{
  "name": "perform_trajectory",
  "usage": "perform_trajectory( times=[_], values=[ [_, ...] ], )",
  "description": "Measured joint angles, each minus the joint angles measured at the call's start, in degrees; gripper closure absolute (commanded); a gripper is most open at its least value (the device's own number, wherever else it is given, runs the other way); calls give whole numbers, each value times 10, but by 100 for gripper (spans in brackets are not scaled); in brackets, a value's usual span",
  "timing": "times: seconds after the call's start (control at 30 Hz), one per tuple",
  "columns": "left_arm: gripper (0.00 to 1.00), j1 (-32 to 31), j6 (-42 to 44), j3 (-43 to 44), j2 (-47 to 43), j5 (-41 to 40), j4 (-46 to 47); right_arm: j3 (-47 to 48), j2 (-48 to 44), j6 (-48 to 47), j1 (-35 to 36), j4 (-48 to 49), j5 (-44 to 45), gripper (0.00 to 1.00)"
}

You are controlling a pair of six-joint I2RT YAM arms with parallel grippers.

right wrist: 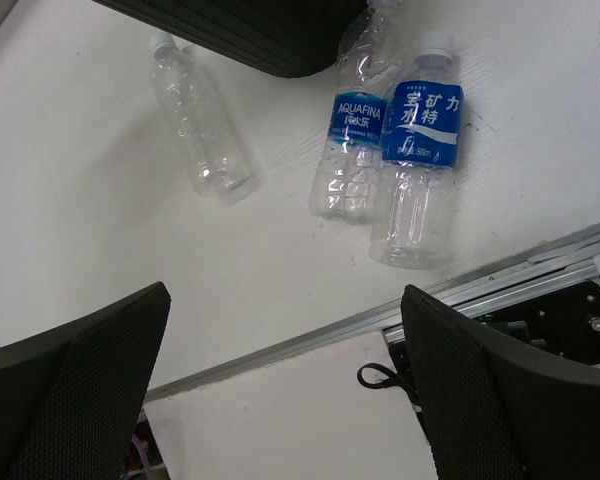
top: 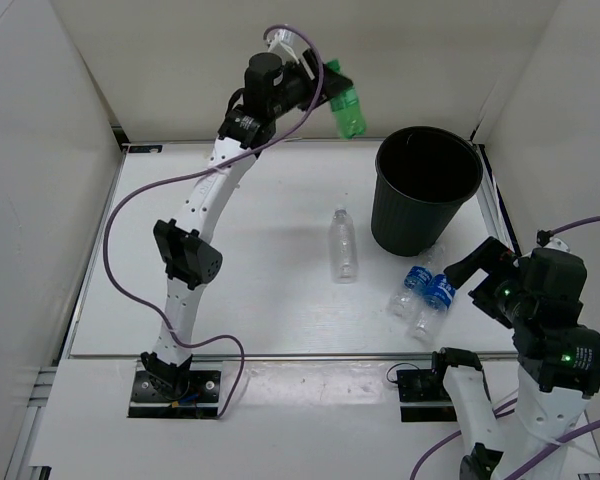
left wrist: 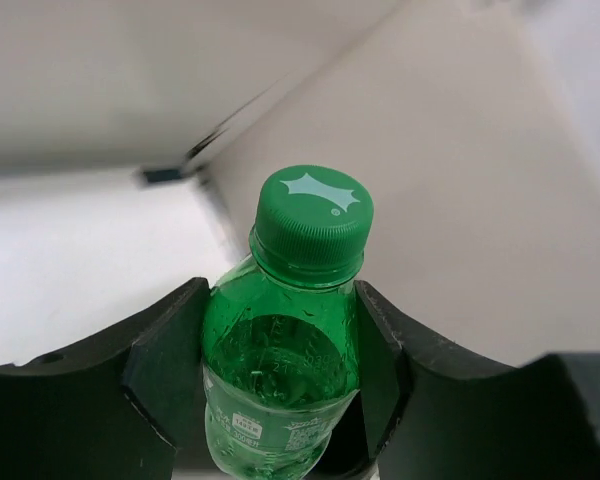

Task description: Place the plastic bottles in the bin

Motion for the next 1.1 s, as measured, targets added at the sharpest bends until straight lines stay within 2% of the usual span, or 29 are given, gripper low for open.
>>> perform_trajectory(
  times=[0.17,0.27,0.4,0.43,0.47,0.5,0.63,0.73,0.93,1.0,1.1],
  values=[
    [60,-38,-30,28,9,-7,111,1,-1,2,0,-1,0,0],
    [55,-73,-31,22,25,-21,149,15,1,2,0,-3,0,0],
    [43,-118,-37,21,66,-29,173,49,4,0,0,-3,5,0],
    [37,-128,-38,18,76,-31,174,54,3,-1,0,-3,7,0],
    [27,-136,-37,14,81,-33,174,57,3,-2,0,-3,7,0],
    [0,-144,-35,7,86,-36,173,58,2,-2,0,-3,8,0],
    [0,-152,-14,-16,78,-56,167,58,1,-2,0,-3,9,0],
    [0,-136,8,-84,20,-78,166,56,1,-2,0,-3,10,0],
    [0,-24,15,-333,-204,-99,180,8,-10,-2,0,-3,1,0],
    [0,21,19,-356,-236,-100,163,-9,-14,-2,0,-3,-3,0],
    [0,31,59,-342,-224,-101,117,-37,-22,-1,0,-2,-9,0]
  ],
)
